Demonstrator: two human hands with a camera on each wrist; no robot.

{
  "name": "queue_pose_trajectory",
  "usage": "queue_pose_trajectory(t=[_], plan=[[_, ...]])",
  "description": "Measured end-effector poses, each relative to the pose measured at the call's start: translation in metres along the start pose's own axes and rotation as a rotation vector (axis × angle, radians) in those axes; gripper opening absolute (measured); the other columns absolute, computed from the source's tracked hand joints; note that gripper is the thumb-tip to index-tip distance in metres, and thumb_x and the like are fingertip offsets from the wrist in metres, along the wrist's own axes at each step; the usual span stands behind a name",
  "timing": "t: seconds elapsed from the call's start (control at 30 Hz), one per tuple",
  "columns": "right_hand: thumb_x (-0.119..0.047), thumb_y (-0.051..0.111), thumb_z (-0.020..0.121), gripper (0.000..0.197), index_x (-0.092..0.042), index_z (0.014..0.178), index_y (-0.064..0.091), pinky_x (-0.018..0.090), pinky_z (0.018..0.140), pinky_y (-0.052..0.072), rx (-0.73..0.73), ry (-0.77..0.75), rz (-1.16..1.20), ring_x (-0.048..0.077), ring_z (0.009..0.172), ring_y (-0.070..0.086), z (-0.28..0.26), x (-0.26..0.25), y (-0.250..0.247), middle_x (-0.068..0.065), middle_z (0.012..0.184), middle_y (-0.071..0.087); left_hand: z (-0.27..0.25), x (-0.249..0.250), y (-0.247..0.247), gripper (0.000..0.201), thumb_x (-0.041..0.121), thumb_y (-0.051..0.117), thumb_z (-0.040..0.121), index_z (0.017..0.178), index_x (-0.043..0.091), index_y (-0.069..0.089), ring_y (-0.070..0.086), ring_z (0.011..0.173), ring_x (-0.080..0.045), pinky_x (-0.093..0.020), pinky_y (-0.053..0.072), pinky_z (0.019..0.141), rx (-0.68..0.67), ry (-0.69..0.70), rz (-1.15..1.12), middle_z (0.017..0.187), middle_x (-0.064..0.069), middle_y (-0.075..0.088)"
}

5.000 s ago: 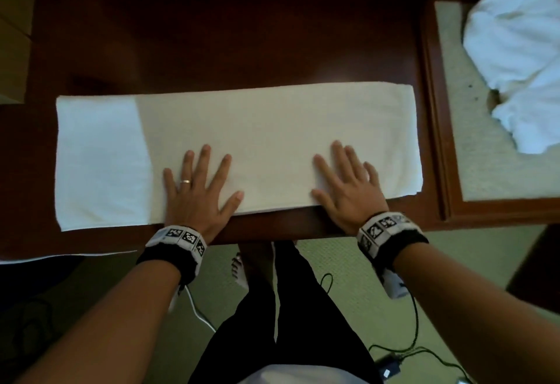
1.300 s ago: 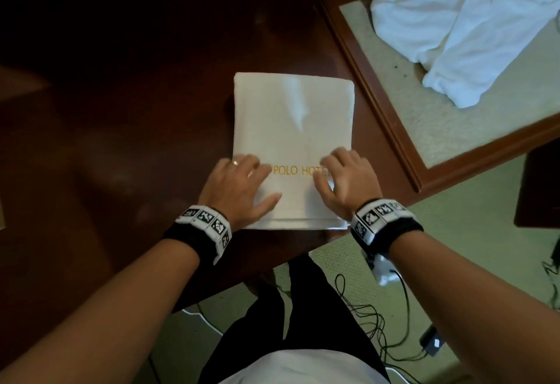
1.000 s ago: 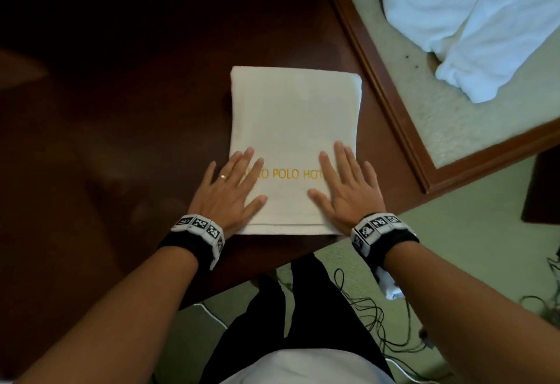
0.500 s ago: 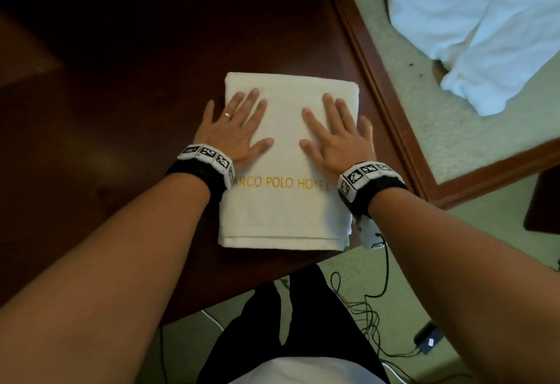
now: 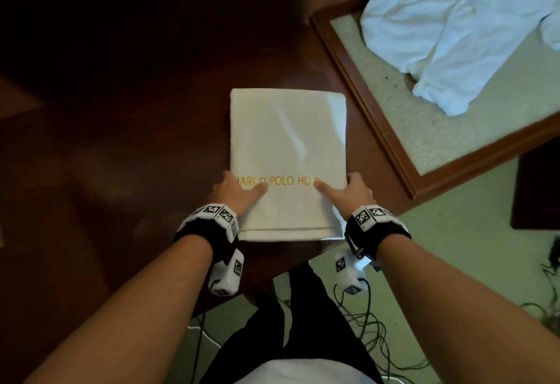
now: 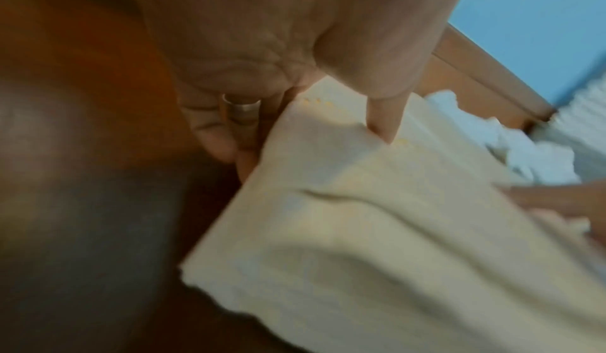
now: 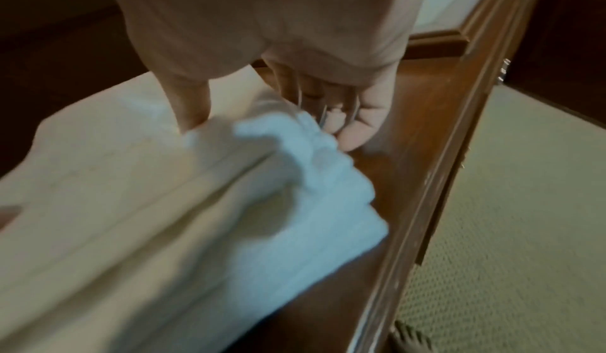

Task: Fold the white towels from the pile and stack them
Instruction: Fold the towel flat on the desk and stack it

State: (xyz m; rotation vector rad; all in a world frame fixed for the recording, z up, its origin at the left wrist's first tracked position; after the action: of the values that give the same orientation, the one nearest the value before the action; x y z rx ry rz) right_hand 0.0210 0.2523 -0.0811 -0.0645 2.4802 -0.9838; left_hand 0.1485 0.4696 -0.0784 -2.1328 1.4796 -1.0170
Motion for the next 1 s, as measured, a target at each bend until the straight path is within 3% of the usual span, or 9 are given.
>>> queue_pose_trajectory(t=[0.1,0.17,0.27,0.43,0.57,0.63,0.77,0.9,1.0], plan=[[-0.059,0.083,0.059,0.079,-0.013,0.118,0.06,0.038,0.087,0.055,-0.01,0.065,0.146,0.028,0.097,0.066,-0.008,0.004,0.011,0.006,0.109,0.069,-0.002,-0.009,0.01,0.086,0.066,0.079,0.066,0.126,0.008,0.058,0.058,0.122,-0.033,-0.038,0.05,0.099,-0.007,-0.044,-0.139,0.132,-0.011,0.062],[-0.049,0.083,0.063,0.067,-0.01,0.114,0.068,0.035,0.084,0.057,-0.033,0.049,0.199,0.026,0.088,0.069,-0.016,0.004,0.013,0.005,0.1,0.072,-0.009,-0.009,0.01,0.073,0.058,0.081,0.07,0.121,0.008,0.063,0.061,0.118,-0.032,-0.037,0.051,0.096,0.002,-0.013,-0.159,0.127,-0.01,0.066],[-0.038,0.079,0.076,0.051,-0.011,0.117,0.066,0.03,0.081,0.05,0.009,-0.024,0.2,0.028,0.095,0.065,-0.03,-0.001,0.005,0.009,0.11,0.07,-0.028,-0.002,0.004,0.067,0.043,0.076,0.084,0.129,0.002,0.049,0.051,0.128,-0.034,-0.036,0.043,0.1,0.057,0.055,-0.179,0.136,-0.015,0.055],[-0.044,0.072,0.08,0.048,-0.014,0.115,0.06,0.036,0.087,0.05,0.088,-0.096,0.169,0.031,0.102,0.062,-0.053,-0.018,-0.028,0.006,0.11,0.064,-0.056,0.023,-0.017,0.061,0.036,0.075,0.087,0.127,0.0,0.046,0.049,0.128,-0.034,-0.038,0.043,0.102,0.104,0.208,-0.225,0.137,-0.017,0.05],[-0.048,0.07,0.081,0.047,-0.015,0.113,0.06,0.035,0.083,0.049,0.163,-0.156,0.176,0.03,0.1,0.061,-0.068,-0.025,-0.067,0.006,0.108,0.061,-0.078,0.053,-0.034,0.05,0.039,0.076,0.084,0.115,0.007,0.055,0.058,0.115,-0.03,-0.037,0.049,0.092,0.139,0.317,-0.268,0.122,-0.009,0.059],[-0.048,0.07,0.079,0.046,-0.017,0.111,0.062,0.033,0.08,0.048,0.195,-0.17,0.216,0.026,0.096,0.062,-0.073,-0.025,-0.088,0.002,0.105,0.063,-0.089,0.074,-0.041,0.045,0.04,0.078,0.08,0.107,0.011,0.058,0.062,0.106,-0.028,-0.037,0.052,0.087,0.151,0.377,-0.304,0.112,-0.005,0.064],[-0.054,0.069,0.067,0.058,-0.018,0.113,0.067,0.039,0.088,0.056,0.254,-0.227,0.333,0.022,0.093,0.069,-0.081,-0.026,-0.142,-0.001,0.103,0.072,-0.112,0.127,-0.05,0.047,0.042,0.081,0.076,0.106,0.012,0.06,0.064,0.103,-0.027,-0.044,0.056,0.089,0.133,0.501,-0.345,0.109,-0.005,0.067],[-0.047,0.074,0.078,0.05,-0.015,0.114,0.061,0.036,0.089,0.05,0.364,-0.282,0.319,0.025,0.099,0.063,-0.084,-0.022,-0.212,0.003,0.107,0.067,-0.136,0.195,-0.054,0.043,0.039,0.079,0.079,0.105,0.011,0.059,0.063,0.1,-0.024,-0.036,0.053,0.085,0.149,0.639,-0.344,0.109,-0.005,0.066],[-0.056,0.071,0.074,0.058,-0.015,0.114,0.06,0.038,0.089,0.052,0.434,-0.314,0.303,0.026,0.103,0.065,-0.078,-0.011,-0.265,0.003,0.108,0.068,-0.155,0.25,-0.046,0.046,0.041,0.078,0.081,0.107,0.01,0.058,0.06,0.099,-0.024,-0.032,0.046,0.08,0.163,0.724,-0.32,0.108,-0.003,0.063]])
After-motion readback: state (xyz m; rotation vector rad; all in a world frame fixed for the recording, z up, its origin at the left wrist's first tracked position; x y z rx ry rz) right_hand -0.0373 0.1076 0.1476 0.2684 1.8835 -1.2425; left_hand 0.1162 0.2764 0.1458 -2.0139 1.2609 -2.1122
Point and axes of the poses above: each hand's wrist, its own z-axis towards the middle knuckle, its own y-axis out of the palm, x = y × z, the point moved 1 cm from there along z, towards the middle knuckle
